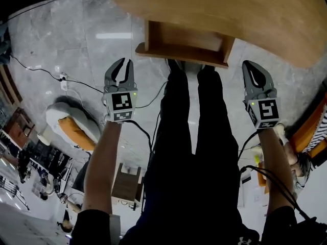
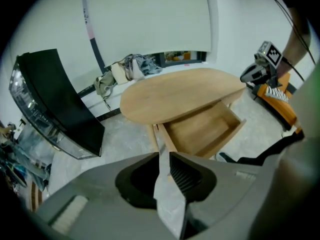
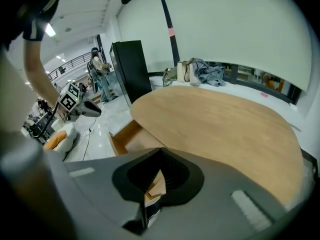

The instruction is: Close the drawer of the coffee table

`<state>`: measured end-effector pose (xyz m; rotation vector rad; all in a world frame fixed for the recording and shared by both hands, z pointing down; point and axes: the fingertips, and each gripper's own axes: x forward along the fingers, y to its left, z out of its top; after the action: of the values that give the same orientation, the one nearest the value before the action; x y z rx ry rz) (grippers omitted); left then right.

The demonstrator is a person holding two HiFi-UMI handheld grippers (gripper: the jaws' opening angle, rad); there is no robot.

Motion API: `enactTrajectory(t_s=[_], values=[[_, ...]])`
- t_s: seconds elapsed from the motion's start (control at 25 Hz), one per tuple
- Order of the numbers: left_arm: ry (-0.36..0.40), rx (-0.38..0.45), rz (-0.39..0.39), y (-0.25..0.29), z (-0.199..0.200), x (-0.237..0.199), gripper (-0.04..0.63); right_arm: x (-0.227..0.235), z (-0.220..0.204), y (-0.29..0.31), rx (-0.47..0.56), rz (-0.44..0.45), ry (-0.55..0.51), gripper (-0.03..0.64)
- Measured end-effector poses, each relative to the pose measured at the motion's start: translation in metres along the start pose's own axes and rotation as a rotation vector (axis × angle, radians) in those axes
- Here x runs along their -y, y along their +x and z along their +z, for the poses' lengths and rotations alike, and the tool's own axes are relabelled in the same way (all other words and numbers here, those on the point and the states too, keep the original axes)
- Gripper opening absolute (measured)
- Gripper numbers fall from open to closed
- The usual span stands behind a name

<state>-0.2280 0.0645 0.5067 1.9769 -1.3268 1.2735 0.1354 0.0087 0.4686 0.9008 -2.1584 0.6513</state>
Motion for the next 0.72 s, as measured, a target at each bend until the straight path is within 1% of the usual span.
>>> enactTrajectory(t_s=[0.08,0.12,0.28,0.32,0.4,0.48,0.6,0.72], values=[[0.021,-0.030,-0.019,0.012,-0.014,0.006,0.086,0.002,-0.013,0.009,-0.010,0.001,-0.009,0.003],[0.026,-0.050,-0.028,0.018,-0.023,0.009,0.107,0.004,-0.019,0.013,-0.014,-0.001,-0.015,0.003],[0.026,-0.149,-0.043,0.047,-0.070,0.018,0.135,0.009,-0.049,0.026,-0.039,0.004,-0.003,0.013],[0.030,-0.171,-0.048,0.055,-0.081,0.019,0.141,0.010,-0.058,0.029,-0.049,0.007,0.009,0.050],[0.033,-0.207,-0.059,0.070,-0.099,0.020,0.168,0.010,-0.077,0.031,-0.069,0.011,0.035,0.071],[0.031,-0.233,-0.067,0.084,-0.113,0.020,0.182,0.008,-0.097,0.032,-0.086,0.012,0.054,0.103],[0.034,-0.270,-0.078,0.100,-0.129,0.023,0.186,0.000,-0.133,0.032,-0.130,0.020,0.073,0.137],[0.023,-0.297,-0.078,0.116,-0.141,0.025,0.186,-0.008,-0.177,0.039,-0.202,0.032,0.066,0.159]])
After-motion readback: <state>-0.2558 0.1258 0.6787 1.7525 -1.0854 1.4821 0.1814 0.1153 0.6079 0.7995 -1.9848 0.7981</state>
